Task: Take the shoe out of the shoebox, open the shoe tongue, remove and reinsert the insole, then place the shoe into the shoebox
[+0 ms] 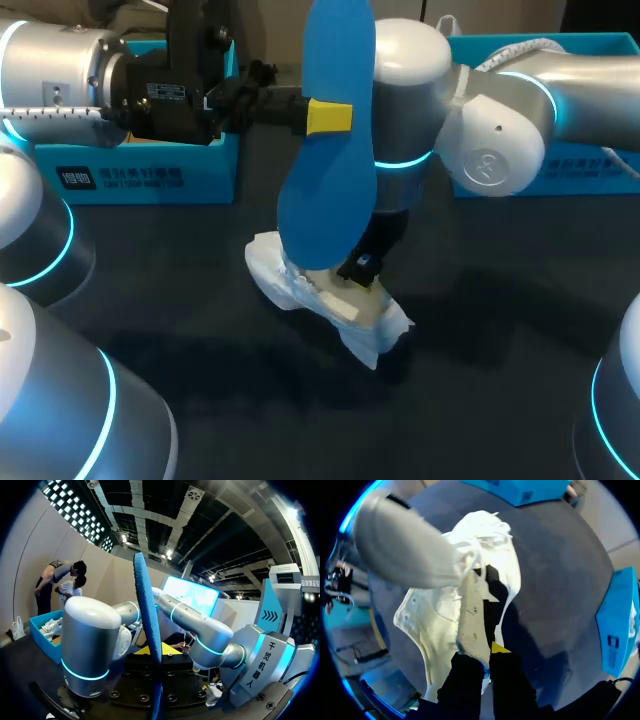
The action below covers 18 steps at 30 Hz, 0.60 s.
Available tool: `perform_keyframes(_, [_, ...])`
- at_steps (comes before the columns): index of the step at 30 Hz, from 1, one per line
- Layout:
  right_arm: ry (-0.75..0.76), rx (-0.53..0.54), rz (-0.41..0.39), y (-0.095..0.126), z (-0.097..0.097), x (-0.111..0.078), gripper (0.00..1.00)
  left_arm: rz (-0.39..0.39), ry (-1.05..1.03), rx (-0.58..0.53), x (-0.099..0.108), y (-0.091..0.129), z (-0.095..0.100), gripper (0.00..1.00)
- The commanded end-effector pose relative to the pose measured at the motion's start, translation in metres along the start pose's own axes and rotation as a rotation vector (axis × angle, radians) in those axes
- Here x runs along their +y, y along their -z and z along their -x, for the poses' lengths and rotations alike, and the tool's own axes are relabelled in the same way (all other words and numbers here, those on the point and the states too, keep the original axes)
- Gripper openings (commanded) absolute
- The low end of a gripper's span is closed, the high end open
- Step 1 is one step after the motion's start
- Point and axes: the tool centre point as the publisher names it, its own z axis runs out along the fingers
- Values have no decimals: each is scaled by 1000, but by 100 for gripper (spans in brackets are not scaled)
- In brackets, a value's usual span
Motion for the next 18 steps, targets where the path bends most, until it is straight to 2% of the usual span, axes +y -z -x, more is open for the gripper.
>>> perform_keyframes(1, [-185, -16, 84, 4, -5, -7, 0, 0, 0, 1, 0, -2, 1, 0])
perform_keyframes(11, [-185, -16, 84, 4, -5, -7, 0, 0, 0, 1, 0, -2, 1, 0])
perform_keyframes(12, [-249, -17, 62, 2, -4, -8, 0, 0, 0, 1, 0, -2, 1, 0])
perform_keyframes(14, [-299, 13, 106, 0, -5, -9, 0, 0, 0, 1, 0, -2, 1, 0])
perform_keyframes(18, [-380, 60, 100, -8, -9, -10, 0, 0, 0, 1, 0, -2, 1, 0])
